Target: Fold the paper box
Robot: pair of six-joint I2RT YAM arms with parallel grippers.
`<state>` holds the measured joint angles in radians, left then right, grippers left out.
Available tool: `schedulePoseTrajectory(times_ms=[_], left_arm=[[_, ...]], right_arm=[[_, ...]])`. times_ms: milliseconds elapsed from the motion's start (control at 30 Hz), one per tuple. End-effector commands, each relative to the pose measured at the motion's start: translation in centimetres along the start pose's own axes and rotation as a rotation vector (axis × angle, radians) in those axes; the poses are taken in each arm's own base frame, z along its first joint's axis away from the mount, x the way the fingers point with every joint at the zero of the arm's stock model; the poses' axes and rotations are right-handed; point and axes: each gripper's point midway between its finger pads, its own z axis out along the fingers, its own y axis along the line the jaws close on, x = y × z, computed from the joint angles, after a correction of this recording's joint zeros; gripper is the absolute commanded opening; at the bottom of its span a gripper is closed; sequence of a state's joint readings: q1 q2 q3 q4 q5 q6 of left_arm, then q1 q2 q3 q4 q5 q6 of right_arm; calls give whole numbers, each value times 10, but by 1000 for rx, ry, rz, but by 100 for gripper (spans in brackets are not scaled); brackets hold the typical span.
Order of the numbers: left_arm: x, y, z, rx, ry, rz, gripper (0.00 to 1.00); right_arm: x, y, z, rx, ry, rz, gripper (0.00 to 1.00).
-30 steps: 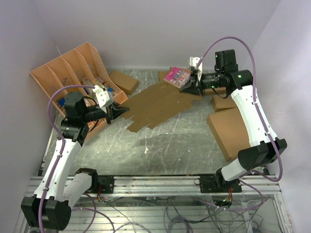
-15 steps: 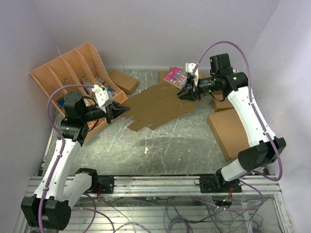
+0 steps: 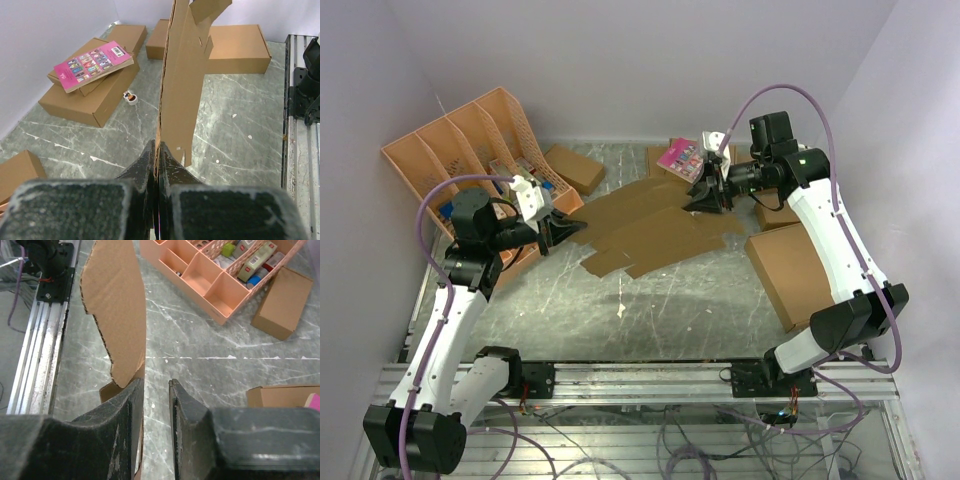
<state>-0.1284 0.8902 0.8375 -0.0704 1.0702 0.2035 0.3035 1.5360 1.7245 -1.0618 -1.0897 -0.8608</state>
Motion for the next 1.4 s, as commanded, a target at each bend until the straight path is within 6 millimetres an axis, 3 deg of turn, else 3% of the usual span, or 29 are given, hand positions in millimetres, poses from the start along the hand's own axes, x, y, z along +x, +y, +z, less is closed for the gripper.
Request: schedulePoseTrajectory(times_ms=[0, 333, 533, 767, 933, 1000, 1167, 1367], left_arm=[[-15, 5, -2, -27, -10, 73, 7], [-23, 3, -1, -13, -37, 94, 7], [-24, -2, -2, 9, -27, 94, 7], [-21, -3, -5, 2, -11, 114, 7], [-27, -8, -9, 21, -2, 219, 7], [-31, -9, -11, 14, -15, 274, 7], [-41, -11, -11, 28, -48, 382, 7], [-42, -17, -10, 97, -40, 413, 7]], right_arm=[[-9, 13, -1, -41, -13, 21, 28], [11, 16, 3, -43, 22, 63, 29], [0, 4, -1, -11, 13, 17, 29], [-24, 12, -33, -10, 3, -71, 35], [-43, -12, -79, 163, 2, -115, 37], [-43, -21, -87, 205, 10, -112, 31], [-29, -10, -67, 109, 9, -109, 13], [-28, 16, -39, 31, 37, -236, 11]])
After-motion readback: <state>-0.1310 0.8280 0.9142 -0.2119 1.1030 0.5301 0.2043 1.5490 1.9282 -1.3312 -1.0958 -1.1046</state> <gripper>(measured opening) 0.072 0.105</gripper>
